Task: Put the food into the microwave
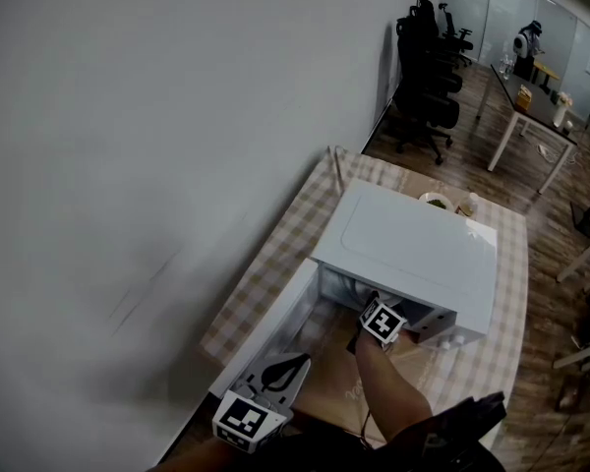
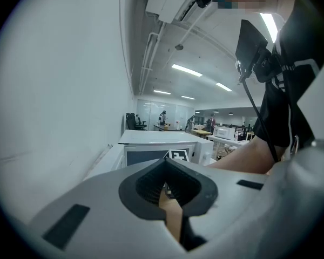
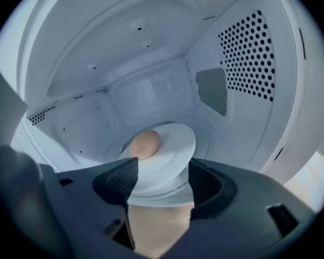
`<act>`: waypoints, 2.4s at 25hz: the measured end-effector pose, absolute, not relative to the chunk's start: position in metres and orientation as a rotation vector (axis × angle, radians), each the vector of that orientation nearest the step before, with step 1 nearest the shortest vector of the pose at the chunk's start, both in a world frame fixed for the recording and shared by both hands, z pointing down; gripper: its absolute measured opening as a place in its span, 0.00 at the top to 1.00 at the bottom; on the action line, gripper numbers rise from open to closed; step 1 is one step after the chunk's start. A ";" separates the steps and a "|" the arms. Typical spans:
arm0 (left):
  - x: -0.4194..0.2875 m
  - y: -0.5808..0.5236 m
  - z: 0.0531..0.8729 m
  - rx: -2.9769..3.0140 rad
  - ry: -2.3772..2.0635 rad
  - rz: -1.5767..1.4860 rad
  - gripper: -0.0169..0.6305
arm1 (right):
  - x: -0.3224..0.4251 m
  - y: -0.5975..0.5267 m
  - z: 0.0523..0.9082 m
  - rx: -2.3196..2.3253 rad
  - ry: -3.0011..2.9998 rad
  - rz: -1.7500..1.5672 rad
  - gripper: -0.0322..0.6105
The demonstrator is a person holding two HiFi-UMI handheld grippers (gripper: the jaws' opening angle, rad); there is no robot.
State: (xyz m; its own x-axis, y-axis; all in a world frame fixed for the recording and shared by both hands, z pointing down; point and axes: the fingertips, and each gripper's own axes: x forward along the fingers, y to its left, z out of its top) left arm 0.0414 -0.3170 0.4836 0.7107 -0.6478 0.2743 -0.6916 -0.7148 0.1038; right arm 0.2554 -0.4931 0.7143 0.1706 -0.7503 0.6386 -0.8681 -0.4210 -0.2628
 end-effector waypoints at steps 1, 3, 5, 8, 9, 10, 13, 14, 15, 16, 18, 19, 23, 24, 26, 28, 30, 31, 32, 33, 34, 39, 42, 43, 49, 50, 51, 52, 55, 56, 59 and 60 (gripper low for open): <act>0.040 -0.317 0.483 2.716 -1.077 0.321 0.96 | 0.254 -0.492 0.714 2.260 -1.594 1.047 0.50; 0.038 -0.316 0.483 2.718 -1.076 0.315 0.96 | 0.253 -0.490 0.715 2.244 -1.597 1.001 0.49; 0.035 -0.316 0.484 2.729 -1.075 0.312 0.96 | 0.253 -0.487 0.715 2.246 -1.597 0.995 0.49; 0.033 -0.315 0.485 2.719 -1.075 0.310 0.96 | 0.252 -0.482 0.715 2.228 -1.585 0.996 0.48; 0.032 -0.314 0.484 2.719 -1.072 0.312 0.96 | 0.250 -0.481 0.715 2.211 -1.581 0.984 0.47; 0.031 -0.313 0.484 2.722 -1.068 0.312 0.96 | 0.249 -0.481 0.717 2.195 -1.579 0.973 0.47; 0.027 -0.310 0.483 2.727 -1.061 0.313 0.96 | 0.247 -0.484 0.723 2.188 -1.564 0.984 0.46; 0.025 -0.310 0.483 2.728 -1.063 0.313 0.96 | 0.248 -0.485 0.724 2.194 -1.550 0.995 0.46; 0.023 -0.309 0.482 2.731 -1.066 0.311 0.96 | 0.251 -0.486 0.724 2.204 -1.534 0.999 0.46; 0.022 -0.309 0.482 2.733 -1.068 0.309 0.96 | 0.255 -0.486 0.723 2.219 -1.516 1.000 0.46; 0.018 -0.307 0.482 2.731 -1.077 0.311 0.96 | 0.262 -0.484 0.721 2.257 -1.491 1.015 0.46; 0.016 -0.307 0.482 2.732 -1.082 0.315 0.96 | 0.264 -0.482 0.718 2.280 -1.492 1.017 0.46; 0.011 -0.307 0.480 2.721 -1.092 0.312 0.96 | 0.261 -0.469 0.704 2.335 -1.589 0.923 0.46; 0.011 -0.308 0.480 2.718 -1.097 0.310 0.96 | 0.258 -0.465 0.703 2.327 -1.617 0.896 0.47; 0.011 -0.309 0.480 2.722 -1.097 0.306 0.96 | 0.250 -0.456 0.703 2.295 -1.658 0.846 0.53; 0.013 -0.309 0.480 2.737 -1.084 0.301 0.96 | 0.241 -0.450 0.704 2.247 -1.703 0.808 0.65; 0.016 -0.307 0.481 2.745 -1.066 0.305 0.96 | 0.234 -0.448 0.707 2.195 -1.738 0.780 0.73; 0.017 -0.306 0.482 2.744 -1.059 0.308 0.96 | 0.232 -0.447 0.708 2.174 -1.744 0.771 0.76; 0.018 -0.305 0.482 2.743 -1.056 0.309 0.96 | 0.230 -0.446 0.710 2.155 -1.748 0.765 0.78; 0.018 -0.305 0.482 2.740 -1.057 0.309 0.96 | 0.228 -0.446 0.713 2.136 -1.752 0.759 0.81; 0.017 -0.305 0.481 2.737 -1.059 0.309 0.96 | 0.226 -0.448 0.715 2.121 -1.755 0.751 0.84; 0.013 -0.303 0.483 2.723 -1.081 0.314 0.96 | 0.226 -0.459 0.720 2.096 -1.745 0.757 0.85; 0.011 -0.302 0.485 2.717 -1.094 0.321 0.96 | 0.230 -0.466 0.722 2.104 -1.718 0.747 0.85; 0.010 -0.301 0.485 2.715 -1.097 0.320 0.96 | 0.232 -0.467 0.722 2.112 -1.706 0.759 0.85; 0.007 -0.297 0.482 2.698 -1.110 0.292 0.96 | 0.235 -0.475 0.719 2.127 -1.686 0.831 0.85; 0.006 -0.296 0.481 2.699 -1.111 0.286 0.96 | 0.236 -0.476 0.720 2.131 -1.687 0.832 0.85; 0.006 -0.295 0.481 2.701 -1.114 0.280 0.96 | 0.236 -0.475 0.719 2.132 -1.690 0.832 0.85; 0.005 -0.294 0.480 2.702 -1.118 0.275 0.96 | 0.235 -0.474 0.717 2.131 -1.695 0.827 0.85; 0.002 -0.290 0.478 2.708 -1.116 0.271 0.96 | 0.229 -0.468 0.707 2.126 -1.735 0.801 0.85; 0.001 -0.288 0.479 2.710 -1.115 0.274 0.96 | 0.226 -0.464 0.703 2.123 -1.753 0.798 0.85; -0.001 -0.282 0.478 2.727 -1.101 0.252 0.96 | 0.211 -0.447 0.694 2.110 -1.819 0.825 0.85; -0.001 -0.280 0.476 2.733 -1.093 0.242 0.96 | 0.205 -0.441 0.689 2.107 -1.848 0.849 0.87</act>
